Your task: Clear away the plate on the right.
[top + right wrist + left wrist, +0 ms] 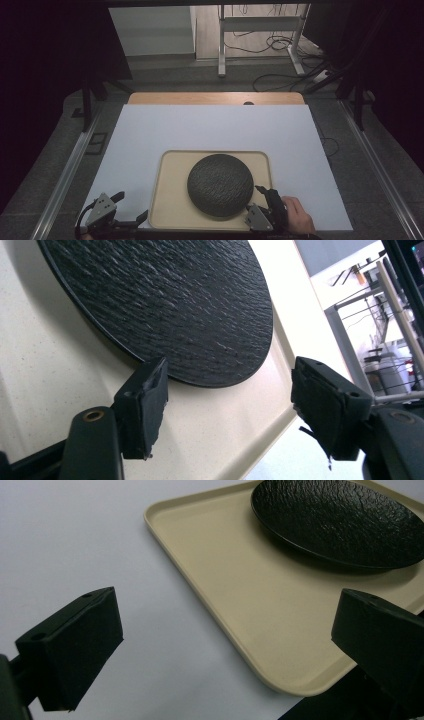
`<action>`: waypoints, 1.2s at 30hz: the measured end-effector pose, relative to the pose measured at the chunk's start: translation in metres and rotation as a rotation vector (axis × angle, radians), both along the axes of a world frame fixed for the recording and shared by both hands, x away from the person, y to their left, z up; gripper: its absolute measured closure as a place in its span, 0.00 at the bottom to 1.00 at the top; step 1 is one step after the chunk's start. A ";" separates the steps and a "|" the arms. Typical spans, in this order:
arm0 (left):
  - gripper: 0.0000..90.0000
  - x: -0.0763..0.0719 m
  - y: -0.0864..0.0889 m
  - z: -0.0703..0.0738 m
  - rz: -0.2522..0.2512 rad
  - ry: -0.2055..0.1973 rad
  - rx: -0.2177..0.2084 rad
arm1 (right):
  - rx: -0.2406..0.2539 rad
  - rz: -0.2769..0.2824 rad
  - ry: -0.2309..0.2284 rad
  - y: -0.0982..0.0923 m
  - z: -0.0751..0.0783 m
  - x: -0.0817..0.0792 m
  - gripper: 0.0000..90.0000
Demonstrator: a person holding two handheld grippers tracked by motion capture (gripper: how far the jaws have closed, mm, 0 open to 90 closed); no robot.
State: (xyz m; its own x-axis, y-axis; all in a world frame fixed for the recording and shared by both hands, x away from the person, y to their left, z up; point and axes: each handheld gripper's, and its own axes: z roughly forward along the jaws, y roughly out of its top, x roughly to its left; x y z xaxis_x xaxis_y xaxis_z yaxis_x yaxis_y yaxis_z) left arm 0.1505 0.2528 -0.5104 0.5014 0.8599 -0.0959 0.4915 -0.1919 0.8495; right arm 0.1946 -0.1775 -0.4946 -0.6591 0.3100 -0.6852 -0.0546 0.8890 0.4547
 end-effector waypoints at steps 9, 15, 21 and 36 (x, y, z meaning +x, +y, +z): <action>0.00 0.000 0.000 0.000 0.001 0.000 0.000 | 0.070 -0.041 0.028 -0.007 0.003 0.004 0.26; 0.00 0.000 0.000 0.000 0.000 0.001 0.000 | 0.143 -0.074 0.072 -0.014 0.007 0.008 0.22; 0.00 0.000 0.000 0.000 0.000 0.001 0.000 | 0.222 -0.094 0.111 -0.022 0.012 0.011 0.20; 0.00 0.000 0.000 0.000 -0.002 0.001 -0.001 | 0.385 -0.145 0.228 -0.042 0.021 0.014 0.15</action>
